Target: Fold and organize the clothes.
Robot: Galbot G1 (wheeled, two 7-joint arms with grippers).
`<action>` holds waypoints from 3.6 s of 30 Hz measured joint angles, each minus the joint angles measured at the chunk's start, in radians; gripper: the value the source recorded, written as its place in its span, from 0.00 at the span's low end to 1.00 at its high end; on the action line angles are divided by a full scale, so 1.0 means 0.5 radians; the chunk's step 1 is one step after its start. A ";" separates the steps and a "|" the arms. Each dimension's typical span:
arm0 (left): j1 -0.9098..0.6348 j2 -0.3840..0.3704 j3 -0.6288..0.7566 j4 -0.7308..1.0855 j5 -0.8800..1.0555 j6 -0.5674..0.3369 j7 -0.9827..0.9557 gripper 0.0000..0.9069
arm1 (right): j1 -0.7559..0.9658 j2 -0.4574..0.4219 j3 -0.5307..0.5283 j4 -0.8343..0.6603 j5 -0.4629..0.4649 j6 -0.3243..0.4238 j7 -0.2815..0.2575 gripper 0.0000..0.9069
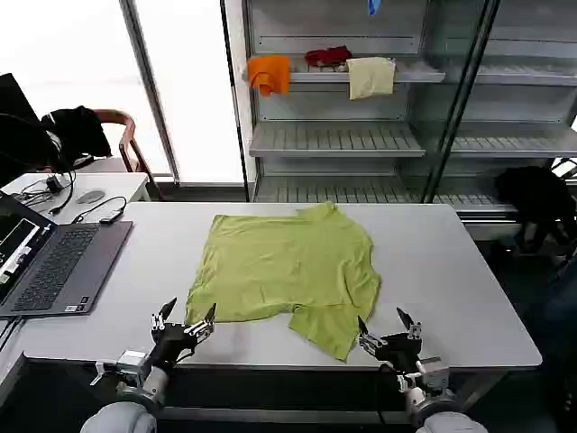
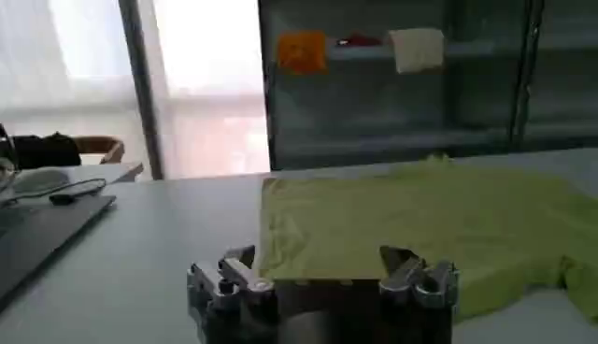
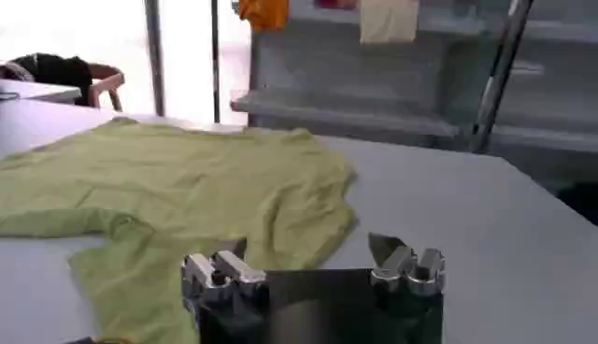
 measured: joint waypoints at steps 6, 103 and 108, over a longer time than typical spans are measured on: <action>-0.012 0.025 -0.035 0.080 0.013 0.014 0.002 1.00 | -0.012 0.052 -0.085 -0.050 -0.052 -0.008 0.002 1.00; -0.965 0.144 0.071 0.915 -0.308 0.057 -0.029 1.00 | 1.241 0.232 -0.074 -1.090 -0.122 -0.038 -0.050 1.00; -0.969 0.160 0.067 0.924 -0.306 0.049 -0.017 1.00 | 1.298 0.239 -0.073 -1.148 -0.137 -0.020 -0.040 1.00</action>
